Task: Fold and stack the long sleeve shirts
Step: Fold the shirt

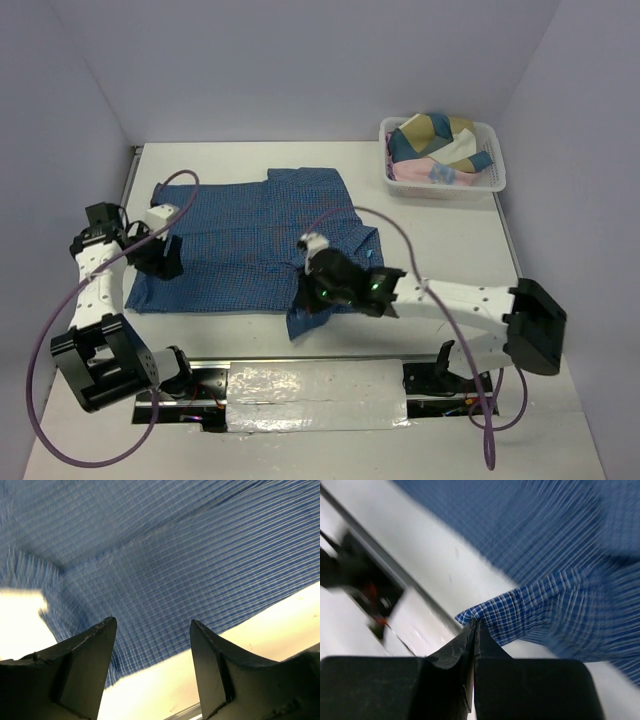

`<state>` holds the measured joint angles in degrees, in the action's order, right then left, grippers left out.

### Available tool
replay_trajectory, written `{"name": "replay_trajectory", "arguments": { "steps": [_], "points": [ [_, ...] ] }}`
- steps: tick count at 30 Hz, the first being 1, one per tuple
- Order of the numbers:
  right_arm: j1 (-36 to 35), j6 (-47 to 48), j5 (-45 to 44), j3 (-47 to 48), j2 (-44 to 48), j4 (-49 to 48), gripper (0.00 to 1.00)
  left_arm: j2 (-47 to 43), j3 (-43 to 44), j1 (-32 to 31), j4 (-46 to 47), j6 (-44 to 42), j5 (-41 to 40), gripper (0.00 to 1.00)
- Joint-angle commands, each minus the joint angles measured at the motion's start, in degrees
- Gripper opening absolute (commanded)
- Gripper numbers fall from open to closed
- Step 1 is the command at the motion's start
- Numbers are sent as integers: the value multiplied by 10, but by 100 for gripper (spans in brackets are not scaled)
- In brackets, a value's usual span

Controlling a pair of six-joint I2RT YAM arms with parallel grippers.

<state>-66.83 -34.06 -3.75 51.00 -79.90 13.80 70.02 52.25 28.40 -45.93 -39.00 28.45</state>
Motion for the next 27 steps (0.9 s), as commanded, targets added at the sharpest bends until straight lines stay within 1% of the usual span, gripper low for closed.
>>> {"name": "replay_trajectory", "arguments": {
  "steps": [1,2,3,5,6,8,9,10,11,12,13,14,15,17,18,20,23,26,27],
  "points": [
    [88,24,56,-19,66,-68,0,10,67,-72,-24,9,26,73],
    [106,26,66,-20,75,-82,0,18,79,-88,-25,17,26,73],
    [139,34,66,-20,84,-87,0,22,107,-125,-26,34,28,73],
    [172,36,77,-18,86,-110,0,41,138,-169,-30,52,29,74],
    [201,30,86,-20,85,-121,0,45,167,-214,-30,63,29,74],
    [229,15,105,-26,77,-161,0,57,194,-264,-24,88,30,75],
    [251,2,110,-30,73,-172,0,59,210,-314,-17,102,32,78],
    [259,-5,112,-31,68,-182,0,60,215,-338,-8,111,38,79],
    [266,-9,113,-31,56,-196,0,59,217,-359,21,119,36,81],
    [270,-10,116,-29,48,-201,0,58,214,-406,39,129,33,83],
    [275,-14,116,-28,42,-205,0,57,211,-431,57,141,26,85],
    [277,-14,118,-28,32,-212,0,55,204,-452,100,144,8,86],
    [279,-17,125,-29,28,-215,0,56,190,-494,123,149,-5,90],
    [284,-29,132,-36,24,-232,0,64,176,-528,166,150,-50,93],
    [286,-32,136,-42,26,-236,0,72,172,-556,188,140,-58,96],
    [288,-38,139,-47,28,-243,0,108,178,-584,198,133,-73,99],
    [292,-46,140,-55,38,-247,0,159,192,-595,223,132,-88,99],
    [296,-54,136,-65,47,-250,0,179,192,-595,236,126,-40,99],
    [297,-54,136,-66,48,-249,0,180,189,-595,241,123,-6,99]
  ]
}}
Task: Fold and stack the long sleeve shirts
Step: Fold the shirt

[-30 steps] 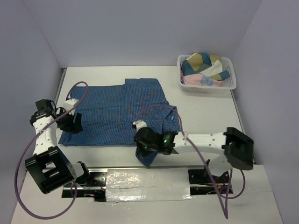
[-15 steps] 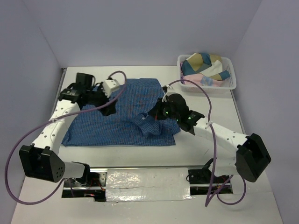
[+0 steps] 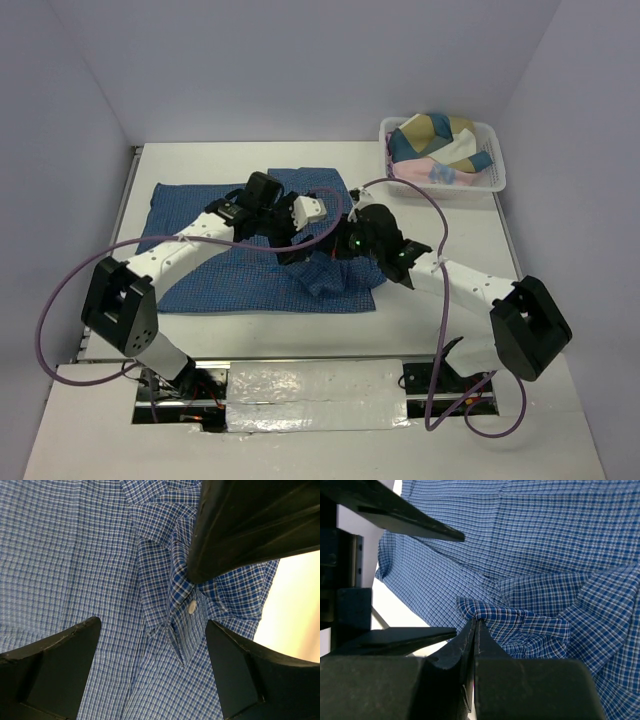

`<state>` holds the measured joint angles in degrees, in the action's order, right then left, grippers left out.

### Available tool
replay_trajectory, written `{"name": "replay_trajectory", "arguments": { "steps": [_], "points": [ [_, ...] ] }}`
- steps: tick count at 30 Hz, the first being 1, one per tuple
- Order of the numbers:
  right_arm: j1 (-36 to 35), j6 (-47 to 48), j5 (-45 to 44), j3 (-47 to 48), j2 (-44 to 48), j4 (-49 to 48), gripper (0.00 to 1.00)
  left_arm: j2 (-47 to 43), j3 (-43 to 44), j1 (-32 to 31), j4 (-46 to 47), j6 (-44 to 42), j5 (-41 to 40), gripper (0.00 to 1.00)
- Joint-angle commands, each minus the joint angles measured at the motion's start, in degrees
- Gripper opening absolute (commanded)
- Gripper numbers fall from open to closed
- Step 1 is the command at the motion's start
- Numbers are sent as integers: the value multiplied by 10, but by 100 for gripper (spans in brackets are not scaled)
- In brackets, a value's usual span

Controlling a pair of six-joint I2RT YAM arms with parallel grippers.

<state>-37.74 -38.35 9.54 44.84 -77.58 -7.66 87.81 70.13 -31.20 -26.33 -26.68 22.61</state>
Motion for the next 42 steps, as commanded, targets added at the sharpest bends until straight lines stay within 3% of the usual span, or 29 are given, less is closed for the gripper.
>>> {"name": "replay_trajectory", "arguments": {
  "steps": [1,7,14,17,18,20,21,24,25,28,30,33,36,39,42],
  "points": [
    [7,-13,3,-5,24,-32,0,4,7,0,52,-4,66,99],
    [13,-17,-2,-10,26,-34,0,35,7,-2,22,-27,152,96],
    [15,-20,7,-12,26,-41,0,95,8,-18,-3,-29,104,77],
    [17,-17,7,-14,30,-40,0,91,8,-18,-1,-33,99,53],
    [17,-16,10,-15,29,-42,0,90,12,-18,-3,-29,100,32],
    [18,1,31,-9,23,-47,0,82,31,-19,2,-4,78,0],
    [18,7,36,-4,20,-44,0,80,38,-18,2,4,64,0],
    [20,25,16,-4,36,-19,30,71,82,-19,-6,15,-9,0],
    [22,27,8,-8,60,-7,46,72,111,-19,-18,13,-29,0],
    [41,32,-52,-49,127,18,55,90,173,-26,-43,-10,-155,0],
    [42,36,-76,-76,176,34,57,101,213,-36,-63,-22,-197,0],
    [43,36,-108,-103,210,50,55,116,240,-48,-70,-38,-237,0],
    [44,21,-111,-137,230,52,43,133,264,-69,-65,-53,-287,0],
    [44,-4,-111,-167,234,38,20,151,295,-91,-51,-78,-360,0],
    [44,-20,-98,-187,220,2,13,172,342,-104,-50,-104,-408,0]
  ]
}}
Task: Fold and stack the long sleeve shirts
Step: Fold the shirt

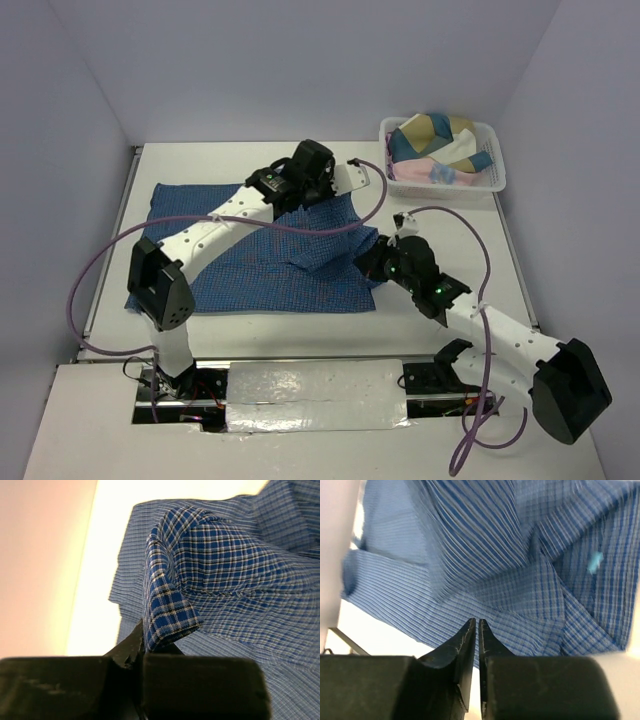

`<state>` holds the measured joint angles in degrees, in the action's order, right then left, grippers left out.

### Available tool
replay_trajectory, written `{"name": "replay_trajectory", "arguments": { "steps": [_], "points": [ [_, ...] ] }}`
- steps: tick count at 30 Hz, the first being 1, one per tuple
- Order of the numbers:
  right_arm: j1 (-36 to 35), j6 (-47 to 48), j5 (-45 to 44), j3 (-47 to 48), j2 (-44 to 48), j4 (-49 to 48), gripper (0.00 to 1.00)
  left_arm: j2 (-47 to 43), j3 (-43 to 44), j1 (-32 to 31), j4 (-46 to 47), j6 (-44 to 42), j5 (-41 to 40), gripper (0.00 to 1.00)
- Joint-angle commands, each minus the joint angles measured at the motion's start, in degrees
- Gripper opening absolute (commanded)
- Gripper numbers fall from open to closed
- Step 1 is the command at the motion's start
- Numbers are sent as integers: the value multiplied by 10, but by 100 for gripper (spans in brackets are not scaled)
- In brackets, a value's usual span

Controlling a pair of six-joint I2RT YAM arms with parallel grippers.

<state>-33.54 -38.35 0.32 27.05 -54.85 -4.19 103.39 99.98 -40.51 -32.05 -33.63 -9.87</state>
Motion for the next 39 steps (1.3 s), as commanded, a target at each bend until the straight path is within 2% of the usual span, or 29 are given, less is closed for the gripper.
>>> {"name": "replay_trajectory", "arguments": {
  "steps": [1,4,6,9,16,20,22,25,34,39],
  "points": [
    [2,-22,-6,-9,-17,-38,11,21,61,-16,11,-49,-95,0],
    [2,-37,16,-2,-67,-63,4,31,70,-25,40,-88,-146,0],
    [2,-60,38,5,-123,-112,0,30,57,-29,82,-115,-192,0],
    [1,-89,73,31,-208,-149,0,25,43,-30,129,-156,-240,0],
    [1,-138,71,81,-335,-204,0,21,7,-30,181,-183,-287,0],
    [1,-160,44,93,-354,-194,0,29,18,-30,144,-158,-273,0],
    [1,-170,28,88,-346,-179,0,32,36,-29,69,-111,-234,0],
    [4,-170,-1,82,-337,-161,0,16,49,-30,11,-68,-187,0],
    [18,-190,23,155,-420,-187,0,-6,4,-18,65,-74,-236,0],
    [43,-223,24,186,-473,-193,0,-36,-47,9,134,-94,-196,0]
  ]
}}
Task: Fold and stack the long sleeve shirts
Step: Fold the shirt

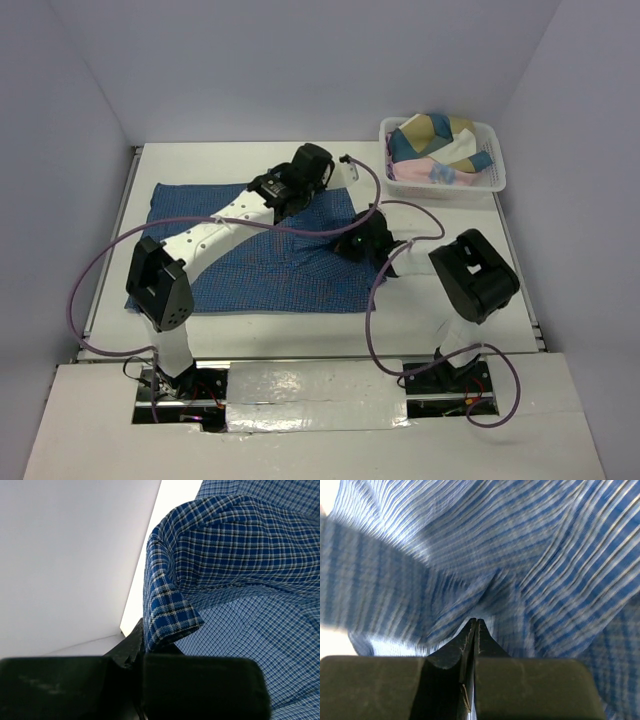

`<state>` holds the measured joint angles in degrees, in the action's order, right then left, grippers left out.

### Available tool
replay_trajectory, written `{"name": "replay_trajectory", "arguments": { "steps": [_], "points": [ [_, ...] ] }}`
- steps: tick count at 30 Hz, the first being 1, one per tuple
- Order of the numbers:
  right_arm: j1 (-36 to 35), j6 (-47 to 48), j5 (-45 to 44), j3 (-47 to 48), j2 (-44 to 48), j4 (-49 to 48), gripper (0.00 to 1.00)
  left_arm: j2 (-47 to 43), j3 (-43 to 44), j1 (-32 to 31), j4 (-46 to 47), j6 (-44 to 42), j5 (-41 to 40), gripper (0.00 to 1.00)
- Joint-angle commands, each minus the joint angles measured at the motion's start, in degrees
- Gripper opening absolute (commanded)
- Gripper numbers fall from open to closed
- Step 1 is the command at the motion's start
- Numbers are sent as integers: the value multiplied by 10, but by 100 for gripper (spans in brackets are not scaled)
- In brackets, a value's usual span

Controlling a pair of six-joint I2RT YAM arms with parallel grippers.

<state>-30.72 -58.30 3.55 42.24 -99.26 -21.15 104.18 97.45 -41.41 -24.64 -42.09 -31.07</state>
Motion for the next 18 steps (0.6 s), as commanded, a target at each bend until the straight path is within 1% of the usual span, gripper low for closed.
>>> {"name": "replay_trajectory", "arguments": {
  "steps": [1,3,5,6,7,8,9,10,11,12,13,14,15,16,17,18],
  "points": [
    [16,-15,-12,54,-36,-2,0,-59,-48,23,73,-16,30,0],
    [19,2,-9,66,-45,9,0,-80,-68,27,86,-26,54,0],
    [20,21,-5,63,-37,5,3,-94,-96,33,94,-38,89,0],
    [20,61,2,58,-18,-7,4,-107,-103,36,95,-41,101,0],
    [20,91,14,43,-6,-48,10,-110,-111,38,95,-44,112,0],
    [20,126,55,36,7,-69,16,-113,-114,42,94,-48,138,0],
    [20,203,74,30,37,-92,29,-115,-112,44,94,-48,151,0],
    [20,244,92,22,52,-94,38,-115,-111,49,88,-48,167,0],
    [22,287,131,18,68,-93,47,-115,-107,53,86,-48,184,0],
    [30,373,158,15,95,-89,63,-114,-103,57,82,-46,216,0],
    [36,413,194,18,103,-69,66,-113,-93,64,76,-42,234,1],
    [52,446,255,26,110,-48,69,-110,-88,68,72,-44,265,2],
    [60,503,277,48,110,4,70,-108,-76,70,69,-45,276,2],
    [68,524,293,57,109,28,70,-104,-70,71,65,-53,288,3],
    [76,542,329,64,107,40,71,-98,-63,72,47,-58,297,3],
    [98,556,347,62,108,36,71,-95,-50,73,37,-64,313,3]
  ]
}}
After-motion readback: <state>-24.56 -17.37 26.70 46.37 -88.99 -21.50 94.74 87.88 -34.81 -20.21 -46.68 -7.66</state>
